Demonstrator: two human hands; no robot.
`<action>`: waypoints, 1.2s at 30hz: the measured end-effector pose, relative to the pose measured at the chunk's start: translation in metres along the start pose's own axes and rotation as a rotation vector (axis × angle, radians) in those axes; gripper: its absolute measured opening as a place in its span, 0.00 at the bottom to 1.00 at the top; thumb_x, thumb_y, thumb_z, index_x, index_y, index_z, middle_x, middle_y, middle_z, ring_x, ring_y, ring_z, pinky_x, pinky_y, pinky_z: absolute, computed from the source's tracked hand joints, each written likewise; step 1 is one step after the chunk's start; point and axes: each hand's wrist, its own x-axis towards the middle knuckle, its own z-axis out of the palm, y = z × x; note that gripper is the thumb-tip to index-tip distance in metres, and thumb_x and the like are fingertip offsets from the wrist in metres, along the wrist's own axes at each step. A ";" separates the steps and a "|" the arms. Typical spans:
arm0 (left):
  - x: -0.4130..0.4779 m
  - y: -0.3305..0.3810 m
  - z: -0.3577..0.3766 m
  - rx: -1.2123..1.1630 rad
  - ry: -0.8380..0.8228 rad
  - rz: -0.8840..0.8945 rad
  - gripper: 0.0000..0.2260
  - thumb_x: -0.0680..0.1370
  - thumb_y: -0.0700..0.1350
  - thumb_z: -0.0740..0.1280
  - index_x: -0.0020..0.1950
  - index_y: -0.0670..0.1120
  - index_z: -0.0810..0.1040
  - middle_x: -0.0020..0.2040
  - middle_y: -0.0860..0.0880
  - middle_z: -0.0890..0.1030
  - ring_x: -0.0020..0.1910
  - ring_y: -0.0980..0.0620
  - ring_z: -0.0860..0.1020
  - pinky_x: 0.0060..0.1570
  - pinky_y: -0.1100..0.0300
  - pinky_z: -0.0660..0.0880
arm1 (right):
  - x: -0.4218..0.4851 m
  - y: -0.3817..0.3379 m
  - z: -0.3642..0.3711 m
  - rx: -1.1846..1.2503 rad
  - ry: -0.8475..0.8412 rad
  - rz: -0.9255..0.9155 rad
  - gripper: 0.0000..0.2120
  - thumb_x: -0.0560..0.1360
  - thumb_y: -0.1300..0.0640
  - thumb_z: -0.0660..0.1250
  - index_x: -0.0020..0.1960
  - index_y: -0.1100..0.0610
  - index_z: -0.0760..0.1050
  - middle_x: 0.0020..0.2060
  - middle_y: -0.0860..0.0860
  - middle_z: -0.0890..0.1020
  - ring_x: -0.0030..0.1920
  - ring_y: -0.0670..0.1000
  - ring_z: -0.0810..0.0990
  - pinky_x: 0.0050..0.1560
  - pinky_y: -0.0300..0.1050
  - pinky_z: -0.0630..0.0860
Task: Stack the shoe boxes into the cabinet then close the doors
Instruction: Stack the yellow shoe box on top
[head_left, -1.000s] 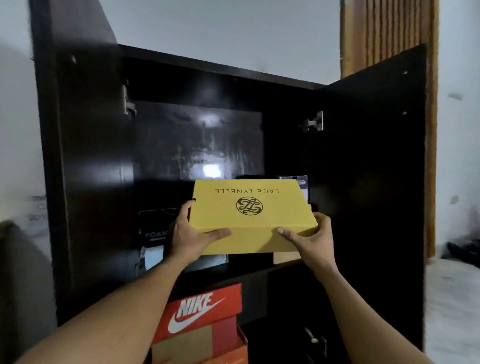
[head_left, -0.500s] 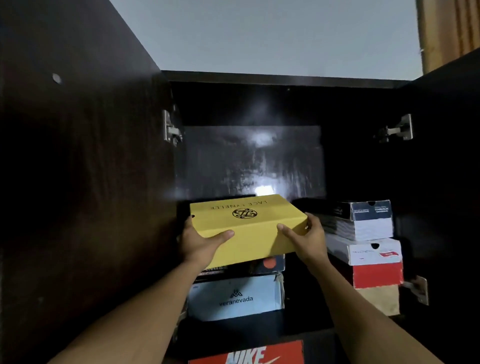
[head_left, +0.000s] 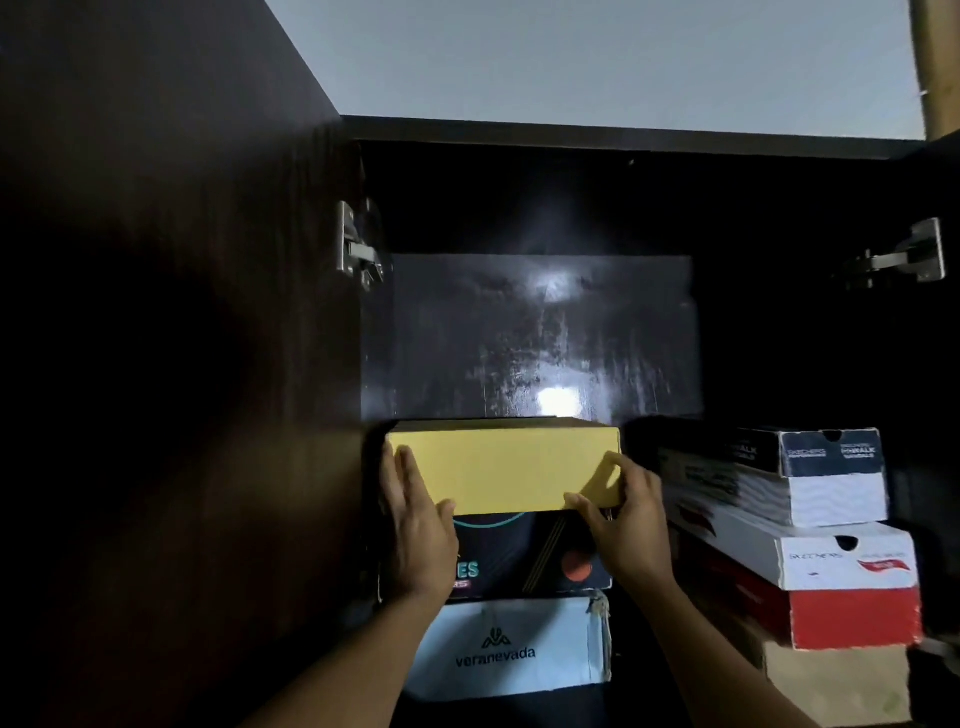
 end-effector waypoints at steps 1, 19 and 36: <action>-0.004 -0.009 0.006 0.067 -0.013 0.018 0.35 0.74 0.40 0.74 0.77 0.37 0.62 0.81 0.44 0.51 0.79 0.41 0.55 0.73 0.45 0.64 | 0.001 0.001 0.004 -0.006 -0.027 -0.008 0.34 0.71 0.51 0.77 0.73 0.54 0.68 0.63 0.50 0.68 0.57 0.50 0.75 0.57 0.42 0.72; -0.004 -0.019 0.007 0.186 -0.259 -0.050 0.35 0.76 0.58 0.68 0.77 0.41 0.64 0.80 0.45 0.50 0.79 0.43 0.48 0.72 0.46 0.64 | 0.010 0.007 0.015 -0.142 -0.259 0.022 0.35 0.76 0.51 0.73 0.78 0.53 0.62 0.78 0.53 0.58 0.75 0.54 0.64 0.73 0.43 0.61; -0.121 0.155 -0.028 -0.198 -0.755 0.103 0.33 0.75 0.58 0.68 0.76 0.48 0.64 0.77 0.49 0.63 0.76 0.48 0.63 0.72 0.54 0.64 | -0.133 -0.039 -0.242 -0.451 -0.112 0.326 0.34 0.74 0.45 0.71 0.76 0.54 0.64 0.72 0.52 0.67 0.72 0.55 0.69 0.69 0.41 0.64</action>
